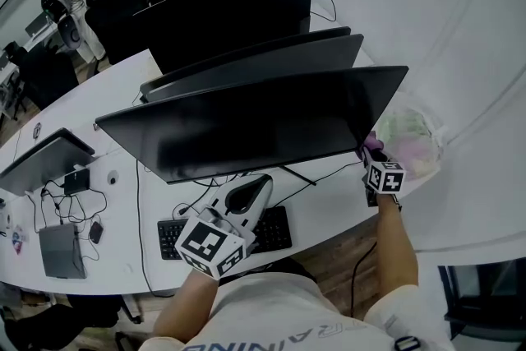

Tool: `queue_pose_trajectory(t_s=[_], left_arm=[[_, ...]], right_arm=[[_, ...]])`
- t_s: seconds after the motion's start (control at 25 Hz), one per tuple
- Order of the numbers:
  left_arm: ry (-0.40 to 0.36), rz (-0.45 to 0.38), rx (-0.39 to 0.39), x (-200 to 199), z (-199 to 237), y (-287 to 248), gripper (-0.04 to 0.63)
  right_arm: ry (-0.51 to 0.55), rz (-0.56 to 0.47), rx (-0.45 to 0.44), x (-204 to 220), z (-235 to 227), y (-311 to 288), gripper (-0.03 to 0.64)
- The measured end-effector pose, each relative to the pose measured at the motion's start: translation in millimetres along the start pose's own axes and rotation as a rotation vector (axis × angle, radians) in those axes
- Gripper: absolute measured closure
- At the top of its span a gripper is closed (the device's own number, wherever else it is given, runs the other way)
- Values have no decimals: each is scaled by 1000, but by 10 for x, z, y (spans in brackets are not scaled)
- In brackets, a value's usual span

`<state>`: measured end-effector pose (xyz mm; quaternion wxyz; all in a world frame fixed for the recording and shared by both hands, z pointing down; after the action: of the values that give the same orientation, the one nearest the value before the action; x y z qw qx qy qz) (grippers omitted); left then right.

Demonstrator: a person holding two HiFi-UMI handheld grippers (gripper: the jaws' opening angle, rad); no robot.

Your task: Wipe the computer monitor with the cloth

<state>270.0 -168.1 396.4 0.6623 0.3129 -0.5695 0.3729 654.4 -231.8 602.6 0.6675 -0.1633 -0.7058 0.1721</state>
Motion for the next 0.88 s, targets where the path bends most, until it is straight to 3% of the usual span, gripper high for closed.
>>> queue_pose_trajectory(t_s=[0.56,0.88], left_arm=[[-1,2,-30,-8,36,172,586],[6,5,-51,12,45,311,586]], right_arm=[[-26,69,-27,358,197,-94,554],[-186,53,-30,381,279,-78,554]])
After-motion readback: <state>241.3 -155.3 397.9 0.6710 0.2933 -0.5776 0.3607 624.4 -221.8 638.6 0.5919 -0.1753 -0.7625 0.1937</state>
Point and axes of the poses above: the fingertips, and each gripper's own axes: y backward along the fingers, z to its left, x out of its underside, the point moved 5 cm from there along y, backward along the fingers, and after that the axes turned 4 degrees about -z, right-handed, at the moved point
